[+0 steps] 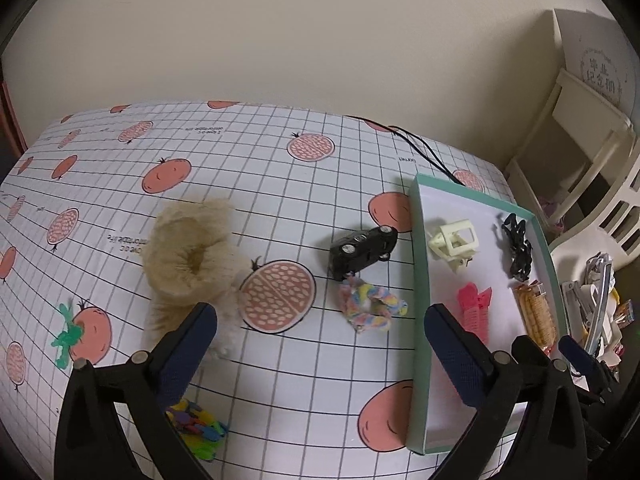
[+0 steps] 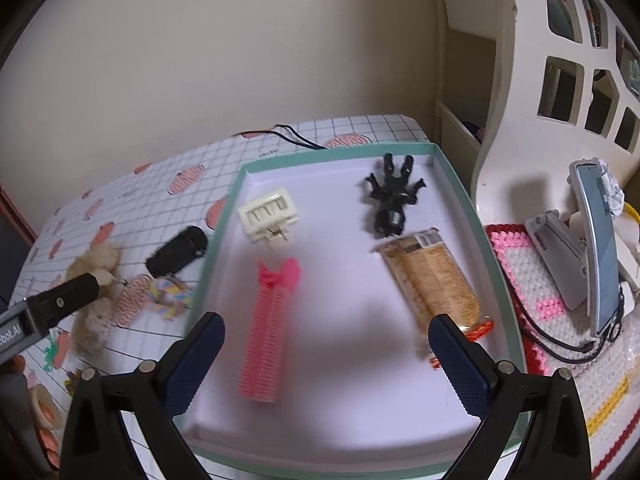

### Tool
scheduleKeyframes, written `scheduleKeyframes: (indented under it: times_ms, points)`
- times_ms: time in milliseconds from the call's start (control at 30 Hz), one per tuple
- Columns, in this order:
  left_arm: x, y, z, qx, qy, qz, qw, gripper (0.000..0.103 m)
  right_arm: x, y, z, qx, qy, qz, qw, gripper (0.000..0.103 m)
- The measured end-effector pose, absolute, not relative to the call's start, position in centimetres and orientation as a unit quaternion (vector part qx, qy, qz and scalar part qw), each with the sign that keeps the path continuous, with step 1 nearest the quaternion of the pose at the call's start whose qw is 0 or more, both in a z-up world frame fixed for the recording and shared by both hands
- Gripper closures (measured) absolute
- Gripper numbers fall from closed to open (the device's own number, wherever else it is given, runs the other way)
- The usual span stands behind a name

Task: Organize objects
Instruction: 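Move the left tool toward the green toy while the right tool approaches the block toy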

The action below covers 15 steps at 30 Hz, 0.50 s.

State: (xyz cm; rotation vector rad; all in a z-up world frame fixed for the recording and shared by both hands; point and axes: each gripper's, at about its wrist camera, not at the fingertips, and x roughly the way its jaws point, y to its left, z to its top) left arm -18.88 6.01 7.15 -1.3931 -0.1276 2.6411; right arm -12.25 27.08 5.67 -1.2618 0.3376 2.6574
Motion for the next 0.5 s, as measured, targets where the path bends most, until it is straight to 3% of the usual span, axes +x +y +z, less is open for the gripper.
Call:
scheduleKeyframes:
  times_ms: [200,500]
  points:
    - [-18.9,2.2,9.0,-0.456,-0.071,0.884,0.075,0.000,-12.5,24.6,7.7,-0.399,0.137,0.904,0.067,0.000]
    - [-18.6,-4.6,10.4,-0.449,-0.093,0.887,0.054,0.000,-13.3,17.4,9.1,-0.397,0.109,0.911,0.011,0.000]
